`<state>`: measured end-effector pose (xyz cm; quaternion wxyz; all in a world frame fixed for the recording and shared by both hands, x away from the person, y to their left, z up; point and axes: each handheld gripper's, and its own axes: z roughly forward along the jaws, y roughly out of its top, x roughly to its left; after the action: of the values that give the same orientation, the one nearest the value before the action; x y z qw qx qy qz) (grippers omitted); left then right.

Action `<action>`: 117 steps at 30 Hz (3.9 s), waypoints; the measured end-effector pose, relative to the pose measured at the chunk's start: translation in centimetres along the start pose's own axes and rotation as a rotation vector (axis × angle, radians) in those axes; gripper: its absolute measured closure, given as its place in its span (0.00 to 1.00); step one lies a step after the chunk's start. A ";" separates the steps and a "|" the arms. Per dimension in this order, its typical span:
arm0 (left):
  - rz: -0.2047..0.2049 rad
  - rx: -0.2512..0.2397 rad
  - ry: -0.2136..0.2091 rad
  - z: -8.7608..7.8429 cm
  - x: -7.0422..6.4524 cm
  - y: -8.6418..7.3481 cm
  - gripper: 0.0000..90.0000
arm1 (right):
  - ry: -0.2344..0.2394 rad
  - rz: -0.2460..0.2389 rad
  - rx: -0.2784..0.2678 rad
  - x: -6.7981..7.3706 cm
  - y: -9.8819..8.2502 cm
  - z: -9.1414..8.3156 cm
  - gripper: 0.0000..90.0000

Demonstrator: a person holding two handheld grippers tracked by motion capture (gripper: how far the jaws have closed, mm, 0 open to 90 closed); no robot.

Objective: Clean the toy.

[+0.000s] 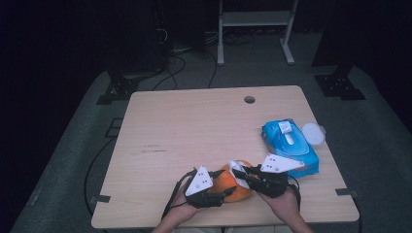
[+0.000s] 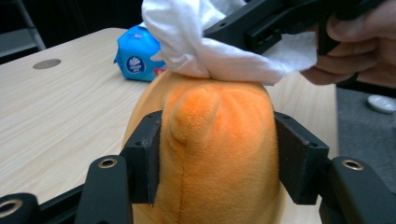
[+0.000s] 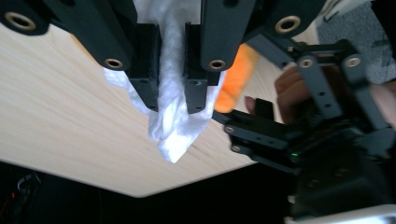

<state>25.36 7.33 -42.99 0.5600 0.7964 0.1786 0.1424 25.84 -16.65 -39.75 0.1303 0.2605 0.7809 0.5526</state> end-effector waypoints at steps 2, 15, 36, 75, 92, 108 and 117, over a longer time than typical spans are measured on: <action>-0.004 -0.012 -0.005 -0.5 0.0 0.4 0.46 | 0.018 -0.002 -0.019 0.6 0.3 -0.2 0.88; -0.123 -0.022 -0.035 0.5 1.6 -2.0 0.10 | -0.003 0.087 0.012 -2.2 -1.6 0.4 0.88; -0.136 -0.009 -0.030 -0.1 0.9 -0.3 0.24 | -0.024 -0.014 -0.039 -0.4 -0.4 -0.1 0.88; -0.063 -0.027 0.000 0.4 0.6 -0.9 0.28 | -0.100 0.073 -0.036 -2.6 -1.6 0.0 0.88; -0.157 -0.032 0.078 0.5 1.5 -1.1 0.22 | -0.096 0.041 -0.032 -0.9 -1.2 0.5 0.88; -0.078 -0.022 0.069 0.3 0.9 -1.5 0.40 | -0.158 0.145 -0.006 -4.5 -2.8 0.4 0.88; 0.038 -0.042 0.182 0.3 0.2 -0.6 0.44 | -0.085 0.166 -0.060 -3.3 -1.6 -0.1 0.88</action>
<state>25.61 7.34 -43.64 0.5555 0.7713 0.2106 0.2283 28.13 -18.99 -41.49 0.1249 0.3434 0.7337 0.5729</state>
